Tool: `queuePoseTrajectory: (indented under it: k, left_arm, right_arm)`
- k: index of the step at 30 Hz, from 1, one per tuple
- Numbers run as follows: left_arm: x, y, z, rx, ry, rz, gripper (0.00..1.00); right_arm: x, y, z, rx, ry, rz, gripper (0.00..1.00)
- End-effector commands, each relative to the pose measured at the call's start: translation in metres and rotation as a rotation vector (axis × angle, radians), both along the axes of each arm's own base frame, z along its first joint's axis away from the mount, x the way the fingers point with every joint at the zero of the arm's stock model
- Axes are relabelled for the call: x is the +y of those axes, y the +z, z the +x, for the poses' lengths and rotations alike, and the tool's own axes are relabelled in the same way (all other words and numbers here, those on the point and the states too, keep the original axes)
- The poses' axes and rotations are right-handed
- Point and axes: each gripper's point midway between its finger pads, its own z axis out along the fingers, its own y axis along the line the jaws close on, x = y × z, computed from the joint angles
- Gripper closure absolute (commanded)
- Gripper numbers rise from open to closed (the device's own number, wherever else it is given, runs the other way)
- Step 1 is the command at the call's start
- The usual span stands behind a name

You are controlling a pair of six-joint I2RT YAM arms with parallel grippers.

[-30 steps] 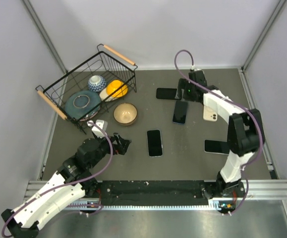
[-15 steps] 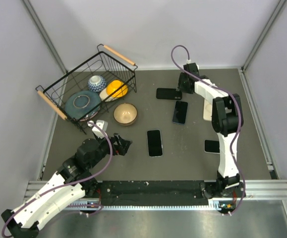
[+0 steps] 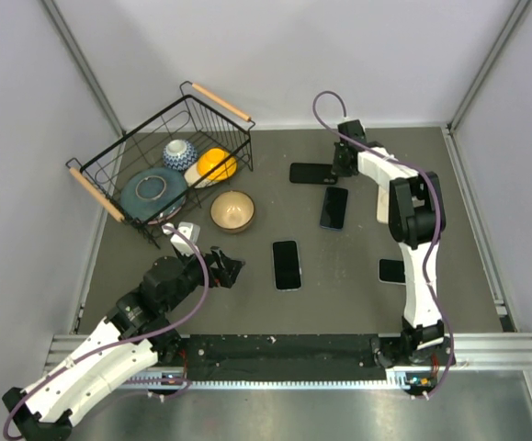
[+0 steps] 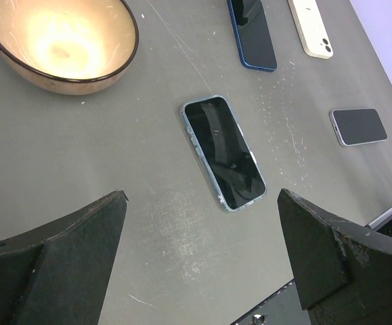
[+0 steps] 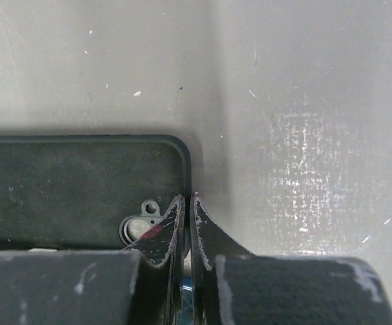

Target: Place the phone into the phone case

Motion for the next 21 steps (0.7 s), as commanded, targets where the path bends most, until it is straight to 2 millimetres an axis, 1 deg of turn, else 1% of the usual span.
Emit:
queuePoseTrajectory:
  k: [1,2,4,5,7,8,10,11,12,13,14,15,16,17,18,19,20,21]
  left_arm:
    - [0.0,0.019,0.004,-0.031,0.015,-0.032,0.01]
    - [0.0,0.02,0.003,-0.034,0.013,-0.034,0.01]
    - [0.001,0.02,0.002,-0.032,0.011,-0.036,0.01]
    - [0.0,0.021,0.001,-0.036,0.008,-0.041,0.02]
    - [0.0,0.021,-0.001,-0.036,-0.003,-0.043,0.02]
    - [0.0,0.022,-0.002,-0.038,-0.004,-0.047,0.02]
    - [-0.001,0.022,-0.003,-0.035,-0.013,-0.053,0.02]
    - [-0.002,0.022,-0.005,-0.034,-0.019,-0.058,0.02]
    - [-0.003,0.022,-0.006,-0.032,-0.028,-0.062,0.03]
    - [-0.004,0.024,-0.007,-0.034,-0.036,-0.067,0.03]
    - [-0.005,0.025,-0.008,-0.035,-0.041,-0.072,0.05]
    - [-0.005,0.027,-0.009,-0.039,-0.048,-0.075,0.05]
    - [-0.006,0.027,-0.01,-0.038,-0.057,-0.078,0.05]
    - [-0.006,0.029,-0.011,-0.042,-0.058,-0.082,0.05]
    - [-0.005,0.029,-0.011,-0.042,-0.058,-0.082,0.05]
    - [-0.005,0.03,-0.012,-0.044,-0.061,-0.085,0.05]
    - [-0.005,0.03,-0.013,-0.044,-0.063,-0.085,0.05]
    - [-0.005,0.03,-0.014,-0.044,-0.065,-0.088,0.05]
  right_arm:
    - [-0.002,0.023,0.013,-0.052,0.072,-0.038,1.0]
    - [0.0,0.04,0.017,-0.09,0.084,-0.036,1.0]
    - [0.0,0.063,0.021,-0.138,0.107,-0.046,1.0]
    - [0.002,0.087,0.022,-0.181,0.116,-0.037,1.0]
    - [0.002,0.112,0.021,-0.226,0.138,-0.039,1.0]
    - [0.003,0.137,0.018,-0.268,0.15,-0.032,1.0]
    - [0.004,0.158,0.013,-0.306,0.188,-0.034,1.0]
    - [0.005,0.163,0.008,-0.311,0.212,-0.033,1.0]
    - [0.006,0.181,0.002,-0.344,0.237,-0.03,1.0]
    - [0.011,0.187,-0.004,-0.358,0.295,-0.028,1.0]
    - [0.011,0.179,-0.013,-0.339,0.323,-0.03,1.0]
    - [0.011,0.193,-0.023,-0.364,0.345,-0.03,1.0]
    - [0.01,0.179,-0.033,-0.335,0.382,-0.039,1.0]
    - [0.011,0.179,-0.041,-0.333,0.399,-0.039,1.0]
    - [0.008,0.191,-0.05,-0.367,0.451,-0.077,1.0]
    - [0.009,0.176,-0.065,-0.34,0.496,-0.077,1.0]
    - [0.01,0.176,-0.071,-0.359,0.536,-0.083,1.0]
    - [0.011,0.176,-0.079,-0.382,0.613,-0.117,1.0]
